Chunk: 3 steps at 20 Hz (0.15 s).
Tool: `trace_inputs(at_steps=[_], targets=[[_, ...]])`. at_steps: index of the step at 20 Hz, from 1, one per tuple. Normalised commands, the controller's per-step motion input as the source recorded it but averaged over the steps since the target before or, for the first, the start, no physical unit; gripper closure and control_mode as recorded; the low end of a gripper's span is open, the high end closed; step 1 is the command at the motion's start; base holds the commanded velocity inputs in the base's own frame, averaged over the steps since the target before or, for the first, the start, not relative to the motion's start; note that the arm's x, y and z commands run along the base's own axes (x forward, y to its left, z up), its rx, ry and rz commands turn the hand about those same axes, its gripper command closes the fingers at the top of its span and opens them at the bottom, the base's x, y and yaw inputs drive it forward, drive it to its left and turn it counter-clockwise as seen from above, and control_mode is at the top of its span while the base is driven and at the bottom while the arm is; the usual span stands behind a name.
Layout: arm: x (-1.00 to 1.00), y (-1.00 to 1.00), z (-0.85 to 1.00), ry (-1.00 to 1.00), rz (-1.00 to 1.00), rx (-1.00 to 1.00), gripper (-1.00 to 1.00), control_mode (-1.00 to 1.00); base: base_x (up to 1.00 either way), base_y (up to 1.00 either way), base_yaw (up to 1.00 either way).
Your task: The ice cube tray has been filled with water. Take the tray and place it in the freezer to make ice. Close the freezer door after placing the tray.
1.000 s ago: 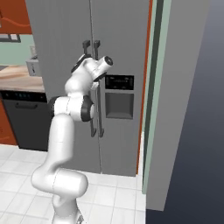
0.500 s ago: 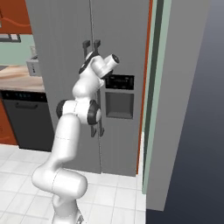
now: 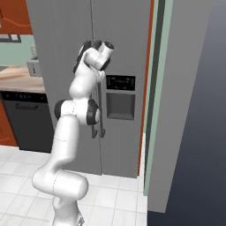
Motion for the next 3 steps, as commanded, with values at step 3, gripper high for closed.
trace_inputs(at_steps=[3], targets=[[-0.68,0.16,0.0,-0.49,-0.47,-0.3,-1.0,-1.0,0.0,0.0,0.0]])
